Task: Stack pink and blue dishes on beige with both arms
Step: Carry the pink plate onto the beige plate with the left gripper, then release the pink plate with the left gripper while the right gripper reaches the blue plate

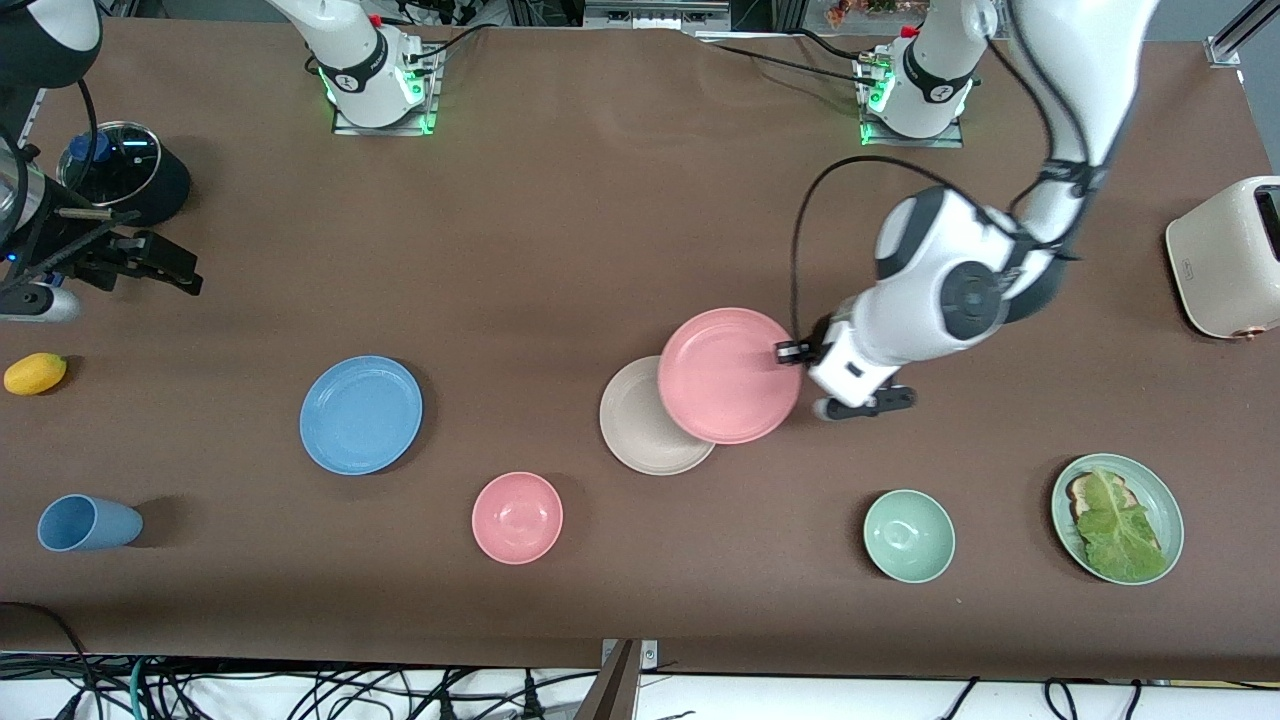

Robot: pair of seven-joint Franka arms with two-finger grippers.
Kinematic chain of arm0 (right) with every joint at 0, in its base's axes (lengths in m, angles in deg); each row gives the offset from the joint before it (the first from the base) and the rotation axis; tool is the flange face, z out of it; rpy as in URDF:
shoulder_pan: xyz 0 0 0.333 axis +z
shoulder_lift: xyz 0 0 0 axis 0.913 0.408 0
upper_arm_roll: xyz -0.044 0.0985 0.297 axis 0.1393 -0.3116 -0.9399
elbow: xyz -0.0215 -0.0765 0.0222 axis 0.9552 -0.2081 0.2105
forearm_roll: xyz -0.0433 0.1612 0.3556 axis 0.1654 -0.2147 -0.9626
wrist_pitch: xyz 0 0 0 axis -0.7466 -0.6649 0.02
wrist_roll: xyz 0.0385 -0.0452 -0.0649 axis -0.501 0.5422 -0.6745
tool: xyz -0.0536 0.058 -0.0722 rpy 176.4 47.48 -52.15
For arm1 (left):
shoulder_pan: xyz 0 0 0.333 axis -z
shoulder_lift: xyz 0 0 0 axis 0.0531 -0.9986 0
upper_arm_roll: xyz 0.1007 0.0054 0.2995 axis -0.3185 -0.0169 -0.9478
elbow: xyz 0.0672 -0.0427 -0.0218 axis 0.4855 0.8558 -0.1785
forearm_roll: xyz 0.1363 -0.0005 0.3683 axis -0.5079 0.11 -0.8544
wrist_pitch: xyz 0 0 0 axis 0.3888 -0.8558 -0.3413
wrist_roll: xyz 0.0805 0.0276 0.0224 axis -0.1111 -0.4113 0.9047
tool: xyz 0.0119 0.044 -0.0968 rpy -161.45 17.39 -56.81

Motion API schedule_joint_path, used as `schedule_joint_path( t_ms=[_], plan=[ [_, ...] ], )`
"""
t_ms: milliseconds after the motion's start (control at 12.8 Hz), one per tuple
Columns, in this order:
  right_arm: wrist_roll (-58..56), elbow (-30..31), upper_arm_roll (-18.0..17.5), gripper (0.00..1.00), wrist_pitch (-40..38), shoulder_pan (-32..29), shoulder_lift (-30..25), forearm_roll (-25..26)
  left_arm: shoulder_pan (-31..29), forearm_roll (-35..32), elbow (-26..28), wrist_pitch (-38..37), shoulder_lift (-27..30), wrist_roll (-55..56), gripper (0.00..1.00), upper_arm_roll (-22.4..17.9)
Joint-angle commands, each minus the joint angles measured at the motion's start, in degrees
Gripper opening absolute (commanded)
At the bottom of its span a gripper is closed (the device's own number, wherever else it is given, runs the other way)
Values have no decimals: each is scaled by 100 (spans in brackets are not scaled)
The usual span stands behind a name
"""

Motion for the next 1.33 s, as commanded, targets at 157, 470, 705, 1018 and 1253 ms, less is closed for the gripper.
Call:
schedule_joint_path(
  t_ms=[157, 470, 705, 1018, 1253],
  plan=[
    [-8, -60, -20, 100, -14, -23, 338, -53, 656, -737, -1341, 546, -1588, 1339, 0, -92],
    [-17, -69, -12, 100, 3, -49, 428, -96, 807, -755, -1501, 494, -1714, 1306, 100, -330],
    [-16, -60, -21, 100, 3, -40, 550, -96, 422, -755, -1545, 48, -1467, 1026, 100, -295],
    [18, -60, -21, 100, 3, 4, 1035, -9, -44, -686, -1642, -665, -1186, 253, 100, -286],
    [-43, -60, -21, 100, -6, -31, 1113, 10, -650, -668, -1624, -1236, -1072, -581, 100, -286]
  ],
)
